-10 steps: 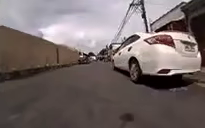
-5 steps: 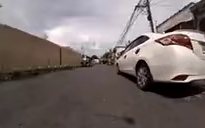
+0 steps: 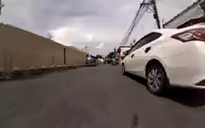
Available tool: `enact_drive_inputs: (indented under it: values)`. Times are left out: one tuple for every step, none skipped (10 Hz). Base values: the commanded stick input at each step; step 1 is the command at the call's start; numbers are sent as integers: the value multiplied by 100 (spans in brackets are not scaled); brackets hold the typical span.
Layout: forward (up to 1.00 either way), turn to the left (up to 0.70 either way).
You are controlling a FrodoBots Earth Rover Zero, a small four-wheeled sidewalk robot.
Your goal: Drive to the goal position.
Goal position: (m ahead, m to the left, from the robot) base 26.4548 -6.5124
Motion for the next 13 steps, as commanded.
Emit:
enact_drive_inputs:
  values:
    - [70,0]
    - [70,0]
    - [70,0]
    - [70,0]
    - [70,0]
    - [70,0]
    - [70,0]
    - [70,0]
    - [70,0]
    - [70,0]
    - [70,0]
    - [70,0]
    - [70,0]
